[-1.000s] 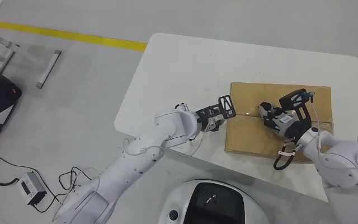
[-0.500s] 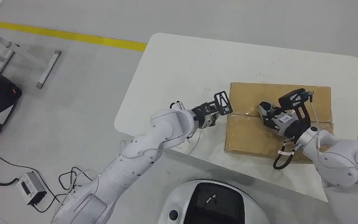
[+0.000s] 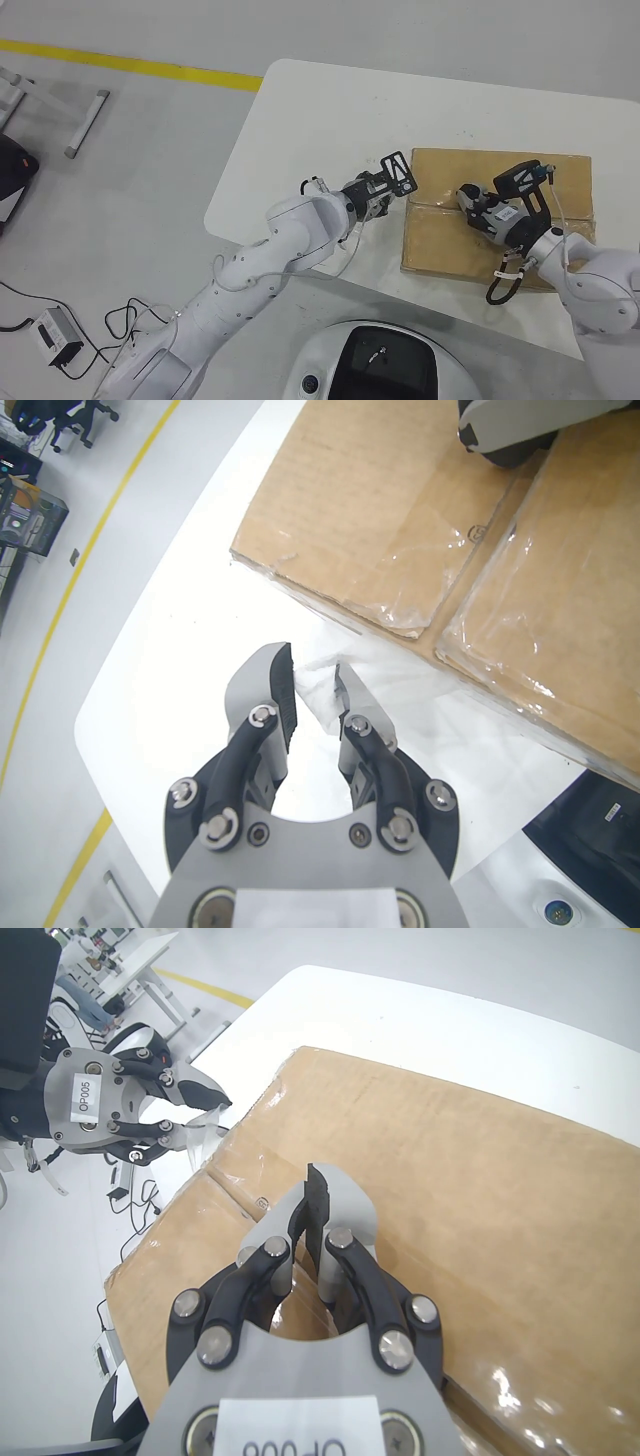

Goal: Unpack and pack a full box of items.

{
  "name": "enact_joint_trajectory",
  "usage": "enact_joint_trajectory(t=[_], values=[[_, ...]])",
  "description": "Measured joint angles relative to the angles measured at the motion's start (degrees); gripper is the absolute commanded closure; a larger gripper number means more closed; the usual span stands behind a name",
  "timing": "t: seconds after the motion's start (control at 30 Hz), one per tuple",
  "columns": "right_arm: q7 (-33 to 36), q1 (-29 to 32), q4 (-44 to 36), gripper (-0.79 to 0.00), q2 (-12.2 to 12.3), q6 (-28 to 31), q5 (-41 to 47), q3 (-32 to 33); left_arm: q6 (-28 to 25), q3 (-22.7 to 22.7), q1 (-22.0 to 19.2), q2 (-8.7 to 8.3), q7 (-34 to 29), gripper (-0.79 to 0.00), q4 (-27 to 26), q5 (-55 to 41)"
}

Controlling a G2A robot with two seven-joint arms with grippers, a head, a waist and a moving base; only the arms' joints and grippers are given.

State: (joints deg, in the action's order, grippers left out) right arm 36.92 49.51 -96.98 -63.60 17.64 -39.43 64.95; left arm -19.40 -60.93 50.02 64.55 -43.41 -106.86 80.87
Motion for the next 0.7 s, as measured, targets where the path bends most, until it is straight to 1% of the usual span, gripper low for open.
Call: enact_joint_trajectory(t=[0.03, 0.1, 0.13, 0.2, 0.33, 0.37, 0.4, 0.5, 0.57, 0.7], values=[[-0.06, -0.02, 0.00, 0.000, -0.01, 0.05, 0.08, 0.04, 0.57, -0.07, 0.00, 0.07, 0.30, -0.099, -0.15, 0.24], [-0.12, -0.06, 0.01, 0.000, -0.03, 0.10, 0.14, 0.08, 1.31, -0.17, -0.06, 0.16, 0.68, -0.028, -0.41, 0.75], [-0.20, -0.07, 0.02, 0.000, -0.05, 0.13, 0.18, 0.09, 1.83, -0.23, -0.11, 0.23, 0.89, -0.012, -0.59, 1.17], [-0.34, -0.08, 0.06, 0.000, -0.08, 0.18, 0.23, 0.10, 2.59, -0.28, -0.18, 0.33, 1.19, -0.025, -0.88, 1.86], [-0.56, -0.19, 0.15, 0.000, -0.15, 0.19, 0.33, 0.11, 3.15, -0.32, -0.25, 0.54, 1.53, -0.117, -1.32, 2.50], [-0.62, -0.20, 0.16, 0.000, -0.17, 0.15, 0.33, 0.11, 3.19, -0.33, -0.25, 0.58, 1.55, -0.062, -1.37, 2.61], [-0.67, -0.21, 0.17, 0.000, -0.18, 0.14, 0.35, 0.12, 3.24, -0.35, -0.26, 0.62, 1.56, -0.046, -1.44, 2.72], [-0.83, -0.25, 0.20, 0.000, -0.22, 0.17, 0.40, 0.16, 3.35, -0.41, -0.44, 0.76, 1.89, -0.065, -1.97, 3.29], [-0.88, -0.28, 0.28, 0.000, -0.25, 0.24, 0.46, 0.18, 3.32, -0.46, -0.62, 0.86, 2.31, -0.102, -2.36, 3.68], [-1.04, -0.42, 0.48, 0.000, -0.31, 0.48, 0.52, 0.14, 3.04, -0.67, -0.88, 1.04, 2.43, -0.086, -3.06, 3.78]])
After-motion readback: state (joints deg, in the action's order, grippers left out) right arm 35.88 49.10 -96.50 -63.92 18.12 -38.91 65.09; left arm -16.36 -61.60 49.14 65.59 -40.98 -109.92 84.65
